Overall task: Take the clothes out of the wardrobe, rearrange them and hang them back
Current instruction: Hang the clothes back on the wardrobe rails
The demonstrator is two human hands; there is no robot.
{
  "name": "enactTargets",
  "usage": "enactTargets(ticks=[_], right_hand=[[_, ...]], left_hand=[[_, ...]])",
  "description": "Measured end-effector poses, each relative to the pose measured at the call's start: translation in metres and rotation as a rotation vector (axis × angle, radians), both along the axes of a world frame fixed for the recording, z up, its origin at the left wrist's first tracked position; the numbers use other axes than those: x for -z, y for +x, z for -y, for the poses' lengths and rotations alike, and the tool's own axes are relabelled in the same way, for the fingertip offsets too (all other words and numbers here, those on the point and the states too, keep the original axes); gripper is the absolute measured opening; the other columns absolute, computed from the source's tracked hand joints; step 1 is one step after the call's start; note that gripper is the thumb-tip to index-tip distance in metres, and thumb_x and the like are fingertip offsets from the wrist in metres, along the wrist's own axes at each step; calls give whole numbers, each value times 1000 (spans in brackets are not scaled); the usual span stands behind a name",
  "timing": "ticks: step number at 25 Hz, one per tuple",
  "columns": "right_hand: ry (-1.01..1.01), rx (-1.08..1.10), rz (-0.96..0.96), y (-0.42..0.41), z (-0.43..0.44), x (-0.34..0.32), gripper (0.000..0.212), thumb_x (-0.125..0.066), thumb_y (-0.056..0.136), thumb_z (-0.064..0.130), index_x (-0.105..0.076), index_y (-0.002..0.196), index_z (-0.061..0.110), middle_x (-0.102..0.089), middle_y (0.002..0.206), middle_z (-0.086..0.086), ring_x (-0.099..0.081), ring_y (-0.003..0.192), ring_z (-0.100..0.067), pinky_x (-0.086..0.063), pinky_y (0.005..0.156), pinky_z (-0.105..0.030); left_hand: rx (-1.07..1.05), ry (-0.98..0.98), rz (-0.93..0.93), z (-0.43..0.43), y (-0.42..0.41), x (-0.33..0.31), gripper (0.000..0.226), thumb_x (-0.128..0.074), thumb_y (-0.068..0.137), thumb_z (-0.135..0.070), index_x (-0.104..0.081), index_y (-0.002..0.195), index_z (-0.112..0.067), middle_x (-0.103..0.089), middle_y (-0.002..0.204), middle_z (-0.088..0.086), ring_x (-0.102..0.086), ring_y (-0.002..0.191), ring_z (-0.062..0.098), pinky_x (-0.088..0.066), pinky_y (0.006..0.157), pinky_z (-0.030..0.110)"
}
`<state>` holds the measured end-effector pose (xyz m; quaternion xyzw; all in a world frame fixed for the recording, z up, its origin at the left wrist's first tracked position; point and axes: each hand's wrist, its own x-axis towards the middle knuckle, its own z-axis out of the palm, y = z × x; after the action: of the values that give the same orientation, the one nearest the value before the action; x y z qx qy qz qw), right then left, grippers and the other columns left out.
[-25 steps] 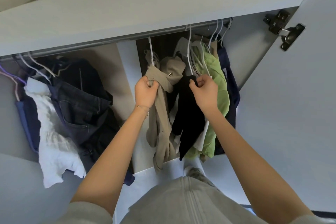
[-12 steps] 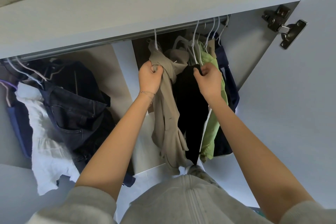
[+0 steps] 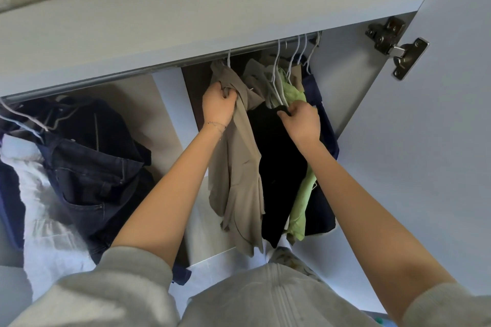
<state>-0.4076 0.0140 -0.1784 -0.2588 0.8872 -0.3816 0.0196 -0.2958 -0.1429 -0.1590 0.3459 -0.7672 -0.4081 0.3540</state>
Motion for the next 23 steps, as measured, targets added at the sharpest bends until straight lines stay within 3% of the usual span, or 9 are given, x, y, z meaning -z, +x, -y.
enactTargets(ticks=[3, 6, 10, 14, 17, 20, 23], right_hand=[[-67, -1, -10, 0, -13, 1, 20, -69, 86, 31, -70, 91, 12, -68, 78, -1, -63, 72, -16, -54, 71, -34], [-148, -12, -44, 4, -27, 3, 13, -68, 88, 25, -70, 95, 14, -68, 84, 1, -62, 77, -13, -55, 76, -34], [-148, -68, -107, 11, -37, 4, 28, -63, 91, 23, -68, 116, 11, -68, 109, -4, -63, 98, -18, -54, 87, -34], [-117, -98, -153, 13, -43, 4, 32, -61, 93, 23, -65, 123, 13, -67, 116, -4, -59, 107, -20, -46, 88, -29], [-99, -104, -164, 11, -48, 4, 33, -61, 93, 22, -64, 125, 12, -66, 119, -4, -57, 111, -23, -42, 92, -27], [-111, -99, -175, 10, -52, 2, 35, -63, 92, 18, -62, 126, 11, -65, 121, -6, -55, 112, -25, -43, 95, -31], [-86, -107, -151, 11, -57, 0, 40, -63, 90, 15, -59, 130, 11, -63, 124, -7, -52, 116, -27, -38, 98, -29]], left_hand=[[14, -27, 108, 4, -16, 0, 25, -52, 92, -13, -44, 68, -10, -42, 65, -2, -44, 65, 15, -29, 57, 22], [23, -18, 101, -3, -27, 8, 36, -52, 92, -11, -35, 61, -17, -36, 61, -3, -38, 58, 12, -25, 57, 25], [51, 5, 108, -8, -40, 17, 33, -52, 92, -10, -37, 63, -14, -39, 63, 3, -41, 62, 19, -28, 59, 28], [62, 0, 105, -16, -52, 18, 42, -53, 90, -7, -29, 60, -21, -32, 58, -2, -32, 54, 10, -20, 54, 27], [52, 64, 40, -30, -58, 27, 42, -55, 90, -4, -31, 60, -22, -34, 55, -4, -34, 52, 8, -25, 54, 26], [83, 92, 74, -31, -63, 29, 25, -55, 91, -6, -44, 68, -10, -41, 59, 0, -43, 59, 17, -32, 59, 27], [129, 105, 139, -28, -67, 29, 13, -54, 93, -9, -58, 86, 1, -58, 77, 18, -54, 75, 28, -43, 69, 34]])
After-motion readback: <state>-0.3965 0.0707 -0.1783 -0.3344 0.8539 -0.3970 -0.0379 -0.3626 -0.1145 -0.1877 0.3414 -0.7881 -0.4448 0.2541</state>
